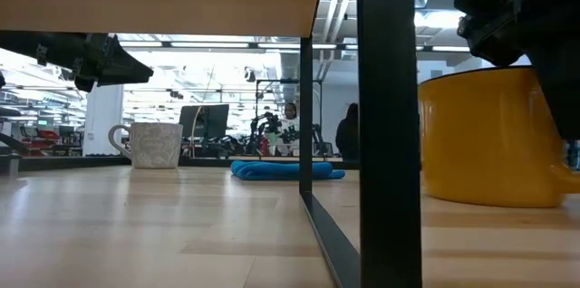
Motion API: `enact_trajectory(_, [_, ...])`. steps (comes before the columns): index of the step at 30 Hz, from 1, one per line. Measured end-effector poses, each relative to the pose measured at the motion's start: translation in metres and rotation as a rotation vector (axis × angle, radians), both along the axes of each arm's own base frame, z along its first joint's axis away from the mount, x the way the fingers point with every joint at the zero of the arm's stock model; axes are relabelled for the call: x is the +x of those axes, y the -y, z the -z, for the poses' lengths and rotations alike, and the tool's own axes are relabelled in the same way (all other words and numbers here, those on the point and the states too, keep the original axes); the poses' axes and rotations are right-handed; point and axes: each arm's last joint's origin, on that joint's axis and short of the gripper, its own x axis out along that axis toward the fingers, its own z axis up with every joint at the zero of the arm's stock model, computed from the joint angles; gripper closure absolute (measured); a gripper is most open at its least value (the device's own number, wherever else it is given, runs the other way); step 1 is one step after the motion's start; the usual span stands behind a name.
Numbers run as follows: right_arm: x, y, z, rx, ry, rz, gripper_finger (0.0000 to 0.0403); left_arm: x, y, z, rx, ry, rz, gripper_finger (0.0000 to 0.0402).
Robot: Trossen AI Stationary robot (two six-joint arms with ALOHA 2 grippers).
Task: Stack small to large cups/mugs on shelf
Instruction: Put the yellow mug on the shelf
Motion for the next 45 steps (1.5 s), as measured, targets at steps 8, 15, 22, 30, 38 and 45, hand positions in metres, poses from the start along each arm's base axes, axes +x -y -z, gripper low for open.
enact_trajectory(8, [0.002, 0.004, -0.003, -0.018, 0.015, -0.018, 0.0287, 0.000, 0.000, 0.000, 0.000, 0.000, 0.000, 0.0274])
enact_trajectory(15, [0.003, 0.004, -0.003, -0.029, 0.026, -0.014, 0.0297, 0.000, 0.000, 0.000, -0.001, 0.000, 0.000, 0.0274])
enact_trajectory(22, [0.006, 0.004, -0.007, -0.024, 0.010, -0.012, 0.0299, 0.000, 0.000, 0.000, -0.001, -0.001, 0.000, 0.0274])
enact_trajectory(30, [0.012, 0.011, -0.011, -0.016, 0.007, -0.019, 0.0302, 0.000, 0.000, 0.000, -0.001, -0.001, 0.001, 0.0274])
enact_trajectory(38, [0.017, 0.017, -0.011, -0.017, 0.018, -0.007, 0.0302, 0.000, 0.000, 0.001, -0.006, -0.013, 0.001, 0.0274])
enact_trajectory(45, [0.021, 0.024, -0.012, -0.030, 0.027, 0.001, 0.0302, 0.000, 0.000, 0.001, -0.007, -0.016, 0.001, 0.0274])
